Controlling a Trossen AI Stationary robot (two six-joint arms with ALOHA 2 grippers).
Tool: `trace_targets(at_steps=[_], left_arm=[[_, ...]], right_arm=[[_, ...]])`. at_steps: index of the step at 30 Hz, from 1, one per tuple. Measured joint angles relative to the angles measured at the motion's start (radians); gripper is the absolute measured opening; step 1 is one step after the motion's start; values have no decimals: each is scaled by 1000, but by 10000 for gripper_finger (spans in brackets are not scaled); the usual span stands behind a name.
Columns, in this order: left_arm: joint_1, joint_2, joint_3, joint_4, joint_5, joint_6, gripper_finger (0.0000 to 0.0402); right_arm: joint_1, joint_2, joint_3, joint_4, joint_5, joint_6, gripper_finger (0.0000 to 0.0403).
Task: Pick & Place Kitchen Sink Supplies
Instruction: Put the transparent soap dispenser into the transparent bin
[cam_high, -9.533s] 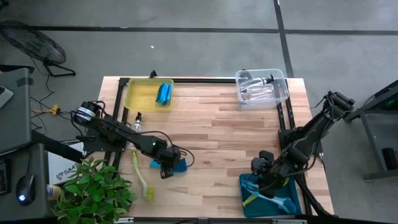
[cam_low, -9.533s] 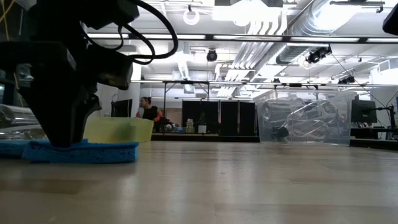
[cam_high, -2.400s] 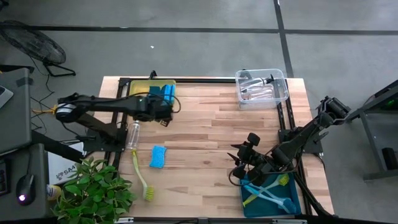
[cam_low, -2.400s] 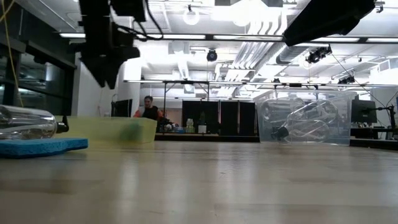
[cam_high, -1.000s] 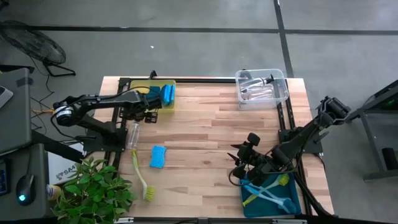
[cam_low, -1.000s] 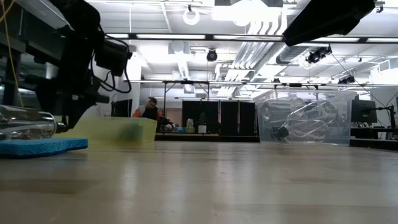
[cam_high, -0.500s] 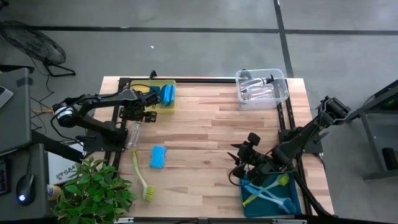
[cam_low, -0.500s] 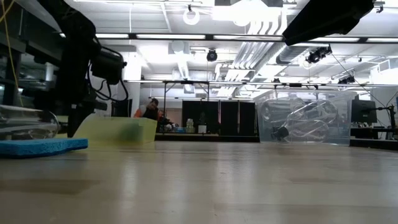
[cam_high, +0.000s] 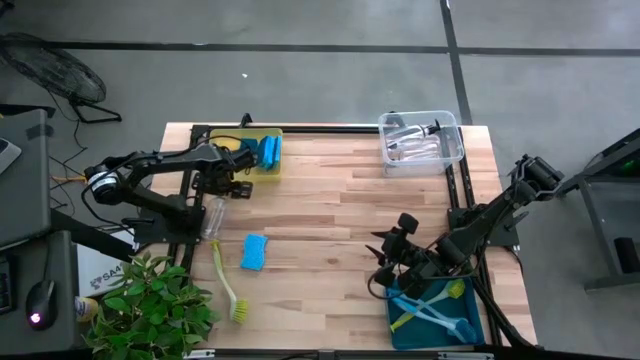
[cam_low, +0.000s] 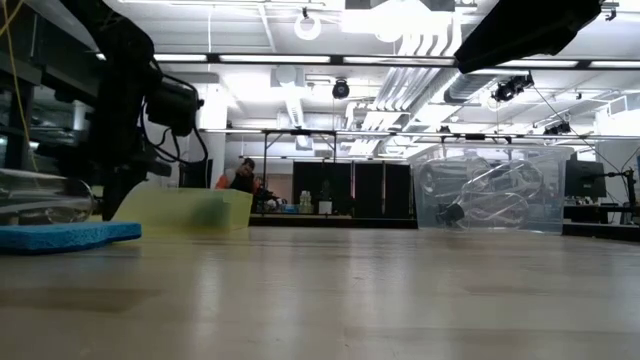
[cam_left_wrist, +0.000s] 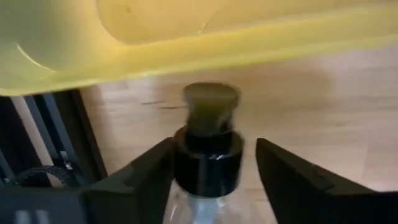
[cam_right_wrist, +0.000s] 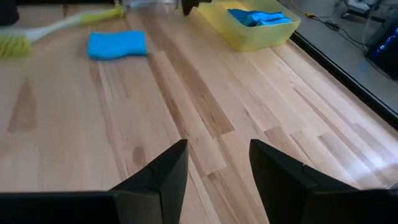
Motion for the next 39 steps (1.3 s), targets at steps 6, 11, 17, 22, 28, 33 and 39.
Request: trace_targets(at_steps=[6, 11, 17, 22, 28, 33, 39], left_arm=[[0, 0, 0, -31, 23, 21, 127], [0, 0, 0, -39, 33, 27, 128], [-19, 0, 1, -40, 74, 46, 128], [-65, 0, 29, -39, 55, 46, 128], [-125, 0, 102, -25, 34, 46, 128], [-188, 0, 171, -18, 7, 45, 128], [-269, 0, 251, -8, 4, 42, 128]], right_arm=[[0, 0, 0, -3, -118, -60, 165], [0, 0, 0, -3, -121, -55, 165], [0, 0, 0, -3, -109, -53, 165], [1, 0, 0, -8, -120, -36, 165], [1, 0, 0, -14, -153, -34, 165], [1, 0, 0, -65, -210, 17, 165], [22, 0, 0, -140, -205, 99, 165]])
